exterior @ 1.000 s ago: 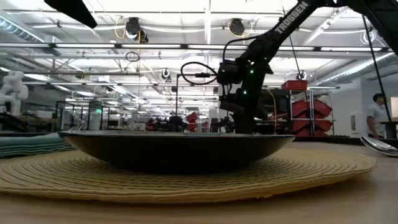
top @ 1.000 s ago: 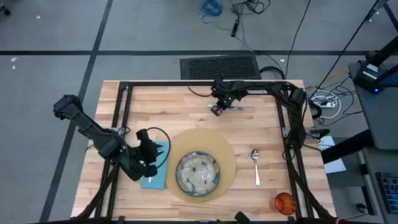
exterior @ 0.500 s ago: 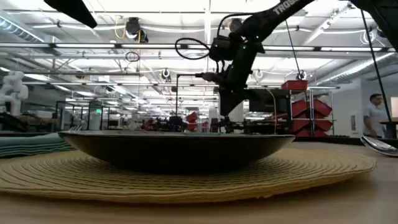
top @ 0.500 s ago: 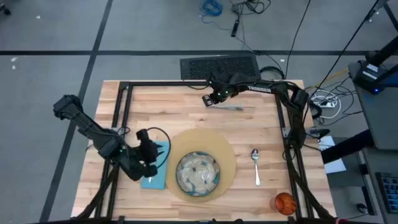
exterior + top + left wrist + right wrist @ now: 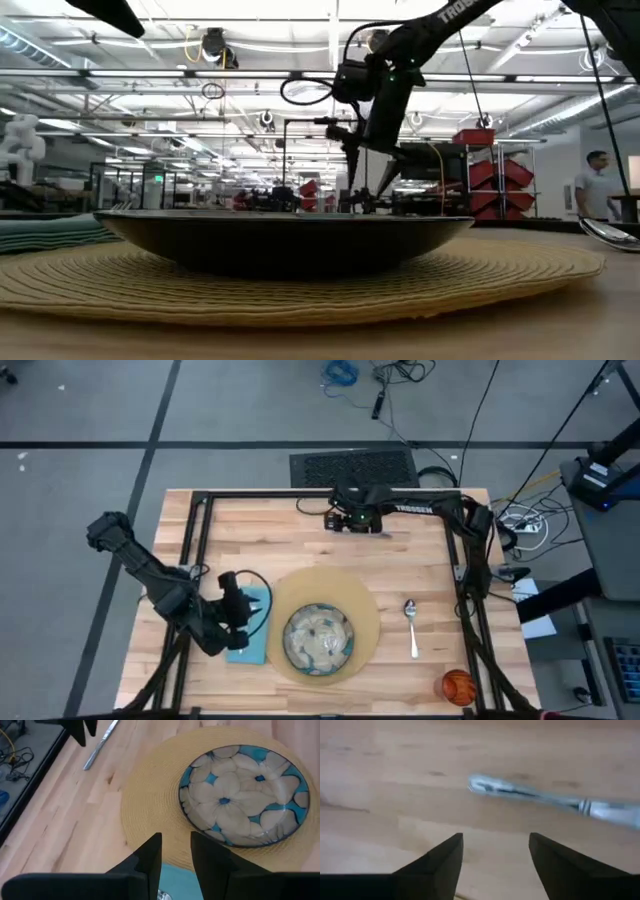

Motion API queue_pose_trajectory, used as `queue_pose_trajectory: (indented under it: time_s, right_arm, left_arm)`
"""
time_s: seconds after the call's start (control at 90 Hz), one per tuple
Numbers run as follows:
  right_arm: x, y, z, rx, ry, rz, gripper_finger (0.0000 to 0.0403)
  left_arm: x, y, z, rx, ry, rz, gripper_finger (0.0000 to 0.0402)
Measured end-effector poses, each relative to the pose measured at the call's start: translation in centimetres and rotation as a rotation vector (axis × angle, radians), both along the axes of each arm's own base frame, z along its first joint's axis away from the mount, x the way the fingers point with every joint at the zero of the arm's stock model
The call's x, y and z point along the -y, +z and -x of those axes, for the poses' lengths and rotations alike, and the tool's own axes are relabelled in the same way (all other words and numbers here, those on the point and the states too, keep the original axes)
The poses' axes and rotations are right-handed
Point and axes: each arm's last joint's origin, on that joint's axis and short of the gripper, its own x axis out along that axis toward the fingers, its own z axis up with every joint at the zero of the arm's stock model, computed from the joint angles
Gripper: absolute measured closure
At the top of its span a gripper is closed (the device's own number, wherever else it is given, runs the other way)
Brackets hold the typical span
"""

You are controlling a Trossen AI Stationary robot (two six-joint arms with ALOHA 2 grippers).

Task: Set table place
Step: Move the silver knife to the right of the brown mat

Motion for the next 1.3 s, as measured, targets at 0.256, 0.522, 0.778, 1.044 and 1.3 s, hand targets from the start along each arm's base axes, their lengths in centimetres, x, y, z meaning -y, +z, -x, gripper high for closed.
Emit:
queue_pose_trajectory:
  time_s: [0.256,0.522,0.778,1.044,1.3]
  right_arm:
    - [-1.4,-1.7,0.2,-0.016,-0.116,-0.053,0.0179]
    - [-0.5,-3.0,-0.1,0.148,-0.297,-0.045,0.0179]
    - [-0.1,-3.3,0.1,0.16,-0.465,-0.039,0.0179]
    - [0.4,-3.7,0.6,0.119,-0.554,0.007,0.0191]
    - [0.8,-6.0,0.4,0.053,-0.57,-0.006,0.0223]
  left_arm:
    - [0.7,0.0,0.5,-0.001,-0.04,-0.001,0.0314]
    - [1.4,0.0,1.1,0.005,-0.077,0.009,0.0314]
    - [2.1,0.1,1.6,0.022,-0.112,0.023,0.0314]
    - [2.4,0.1,1.8,0.022,-0.128,0.023,0.0314]
    - [2.4,0.1,1.8,0.025,-0.12,0.032,0.0314]
